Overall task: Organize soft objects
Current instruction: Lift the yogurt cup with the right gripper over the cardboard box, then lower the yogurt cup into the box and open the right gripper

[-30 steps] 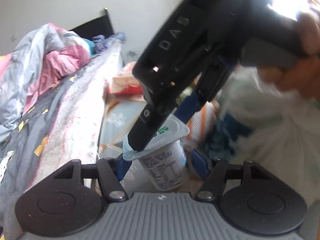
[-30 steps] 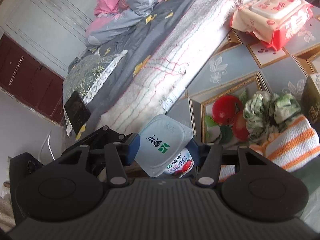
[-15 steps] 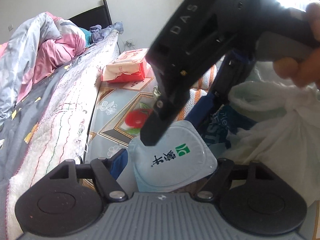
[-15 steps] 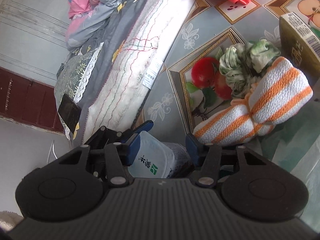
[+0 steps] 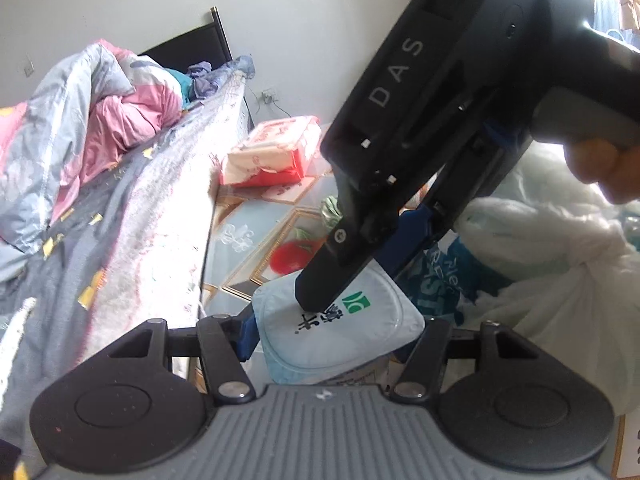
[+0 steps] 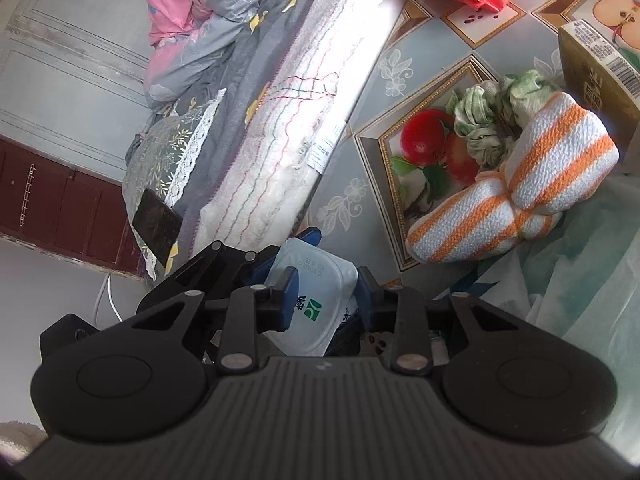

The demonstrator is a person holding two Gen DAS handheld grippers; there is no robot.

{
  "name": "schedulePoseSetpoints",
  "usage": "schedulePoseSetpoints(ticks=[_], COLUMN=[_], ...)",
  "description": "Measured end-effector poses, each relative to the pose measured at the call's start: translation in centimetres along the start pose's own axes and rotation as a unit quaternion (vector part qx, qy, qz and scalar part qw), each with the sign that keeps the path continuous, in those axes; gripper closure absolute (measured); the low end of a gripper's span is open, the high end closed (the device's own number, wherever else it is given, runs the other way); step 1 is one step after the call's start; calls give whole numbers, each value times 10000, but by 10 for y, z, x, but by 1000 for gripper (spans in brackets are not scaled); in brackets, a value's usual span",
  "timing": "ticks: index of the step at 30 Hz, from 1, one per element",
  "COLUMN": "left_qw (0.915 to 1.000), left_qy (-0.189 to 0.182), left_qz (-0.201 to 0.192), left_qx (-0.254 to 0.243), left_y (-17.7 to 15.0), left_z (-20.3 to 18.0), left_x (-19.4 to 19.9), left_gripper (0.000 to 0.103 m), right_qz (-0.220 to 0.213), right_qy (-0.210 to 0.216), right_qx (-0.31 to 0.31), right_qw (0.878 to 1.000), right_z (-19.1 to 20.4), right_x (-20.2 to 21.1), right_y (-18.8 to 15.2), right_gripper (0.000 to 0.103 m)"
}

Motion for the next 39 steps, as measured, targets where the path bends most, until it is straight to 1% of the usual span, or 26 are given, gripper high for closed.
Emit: schedulePoseSetpoints(ticks=[4, 9, 14, 17, 19, 23, 26, 28, 31, 35, 37, 39], left_qw=[9998, 9990, 9974, 9964, 9957, 9924, 9893, 9858, 9797, 9734, 9706, 9679], left_qy=[141, 179, 217, 114, -14, -376, -780, -1087, -1432, -1782, -1913, -2043], left_qz=[-157, -402, -689, -819, -893, -1080, -1101, -1091, -1071, -852, -662, -386], left_qx=[-31, 52, -63, -160, -233, -443, -560, -666, -903, -1156, -1303, -1414], left_y=[18, 40, 60, 74, 82, 101, 113, 119, 121, 113, 103, 89], left_z=[2, -2, -20, -39, -52, -96, -133, -160, -201, -244, -259, -268], left_x=[13, 37, 63, 74, 77, 87, 88, 88, 89, 83, 78, 70], left_gripper=[41, 42, 42, 42, 42, 42, 42, 42, 42, 42, 42, 42], right_qz=[-219, -528, -868, -1073, -1226, -1523, -1744, -1910, -2151, -2345, -2357, -2302], right_qy=[98, 196, 190, 125, 30, -206, -504, -713, -944, -1089, -1070, -1019], right_qx=[87, 201, 350, 373, 361, 174, -17, -159, -434, -893, -1132, -1376], right_qw=[9997, 9982, 9954, 9934, 9918, 9880, 9834, 9789, 9711, 9619, 9593, 9580], right_z=[15, 36, 54, 58, 58, 47, 35, 25, 6, -21, -35, -49], right_x=[17, 48, 89, 116, 137, 190, 232, 260, 299, 332, 338, 336], right_y=[5, 8, 2, -7, -15, -36, -57, -74, -105, -147, -167, -190], right_gripper=[73, 73, 73, 73, 73, 73, 73, 73, 72, 72, 72, 72])
Point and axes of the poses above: each gripper's, at about its wrist camera, not at the fingertips, and x roughly against the way its jaws point, z to its left, y to its top, the point moved 4 cm from there along -x, roughly the way its jaws point, and after that the axes turned 10 degrees about x, right-handed, at the moved point
